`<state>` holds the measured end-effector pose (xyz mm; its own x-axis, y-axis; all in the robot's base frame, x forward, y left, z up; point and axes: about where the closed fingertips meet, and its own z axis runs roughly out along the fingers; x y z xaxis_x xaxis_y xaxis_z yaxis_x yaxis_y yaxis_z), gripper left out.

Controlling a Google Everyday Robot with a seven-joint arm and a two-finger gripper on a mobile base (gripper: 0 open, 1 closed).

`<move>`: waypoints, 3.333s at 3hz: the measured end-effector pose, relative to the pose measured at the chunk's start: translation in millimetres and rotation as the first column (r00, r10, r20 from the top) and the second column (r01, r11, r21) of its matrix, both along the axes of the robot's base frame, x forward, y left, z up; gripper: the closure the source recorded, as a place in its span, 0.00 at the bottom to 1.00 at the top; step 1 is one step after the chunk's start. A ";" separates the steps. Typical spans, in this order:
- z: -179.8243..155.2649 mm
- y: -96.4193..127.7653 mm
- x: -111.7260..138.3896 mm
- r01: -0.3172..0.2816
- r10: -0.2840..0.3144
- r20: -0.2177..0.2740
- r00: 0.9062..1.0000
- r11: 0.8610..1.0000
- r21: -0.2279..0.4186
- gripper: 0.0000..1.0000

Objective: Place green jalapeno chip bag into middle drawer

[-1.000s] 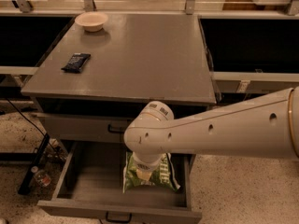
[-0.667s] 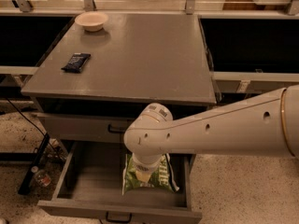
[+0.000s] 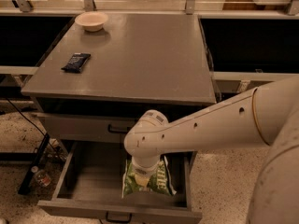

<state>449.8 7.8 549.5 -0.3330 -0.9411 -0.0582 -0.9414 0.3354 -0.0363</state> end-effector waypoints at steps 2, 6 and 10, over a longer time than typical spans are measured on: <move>-35.7 18.7 16.7 0.018 -0.019 0.002 1.000 0.996 0.093 1.00; -95.1 17.0 17.7 0.097 -0.088 -0.072 0.994 0.986 0.135 1.00; -156.6 14.6 24.1 0.165 -0.137 -0.179 0.974 0.975 0.148 1.00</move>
Offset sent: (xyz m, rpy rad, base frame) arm 0.0318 0.0305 -0.0569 0.1311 0.0035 -0.0235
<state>473.9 22.4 393.0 -0.4884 -0.8619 -0.1362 -0.8674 0.4626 0.1833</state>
